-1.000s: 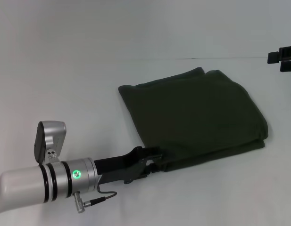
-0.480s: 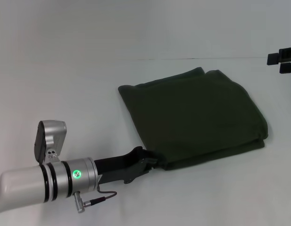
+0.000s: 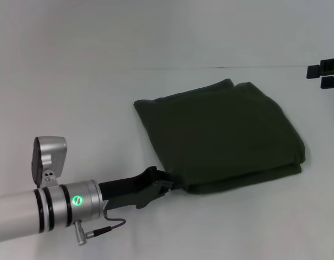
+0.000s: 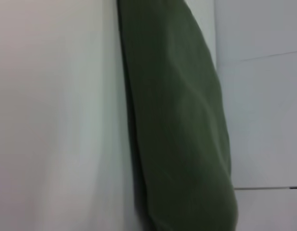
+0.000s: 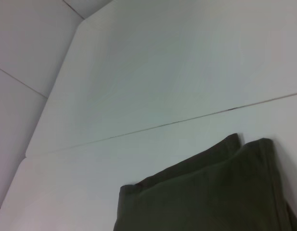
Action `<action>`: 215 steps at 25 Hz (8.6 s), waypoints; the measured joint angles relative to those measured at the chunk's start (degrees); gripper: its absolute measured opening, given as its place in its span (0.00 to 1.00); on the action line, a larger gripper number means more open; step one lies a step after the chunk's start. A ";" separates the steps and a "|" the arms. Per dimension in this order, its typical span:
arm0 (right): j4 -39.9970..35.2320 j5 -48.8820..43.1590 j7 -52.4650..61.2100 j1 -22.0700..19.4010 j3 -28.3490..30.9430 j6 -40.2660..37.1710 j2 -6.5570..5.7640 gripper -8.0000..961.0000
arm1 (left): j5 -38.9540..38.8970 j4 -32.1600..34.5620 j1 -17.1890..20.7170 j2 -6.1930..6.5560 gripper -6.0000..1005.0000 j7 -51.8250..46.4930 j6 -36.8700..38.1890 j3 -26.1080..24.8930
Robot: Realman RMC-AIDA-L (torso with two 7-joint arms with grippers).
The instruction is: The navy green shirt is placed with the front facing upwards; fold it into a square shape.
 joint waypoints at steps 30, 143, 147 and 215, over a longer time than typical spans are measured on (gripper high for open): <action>1.76 0.00 -0.04 0.25 0.03 0.64 -0.09 0.66 | 4.94 10.46 8.66 2.42 0.11 -6.52 5.53 -0.58; 5.48 10.10 -59.15 -6.44 -5.86 1.61 11.86 0.64 | 14.66 30.65 -8.58 6.72 0.94 18.13 21.46 7.77; 5.49 11.73 -59.26 -6.56 -5.86 1.51 11.82 0.64 | 14.35 30.73 -8.59 6.63 0.94 18.15 21.46 7.76; 5.55 12.39 -58.30 -6.68 -6.56 0.50 11.48 0.64 | 14.55 30.82 -8.96 6.41 0.94 18.46 21.99 8.30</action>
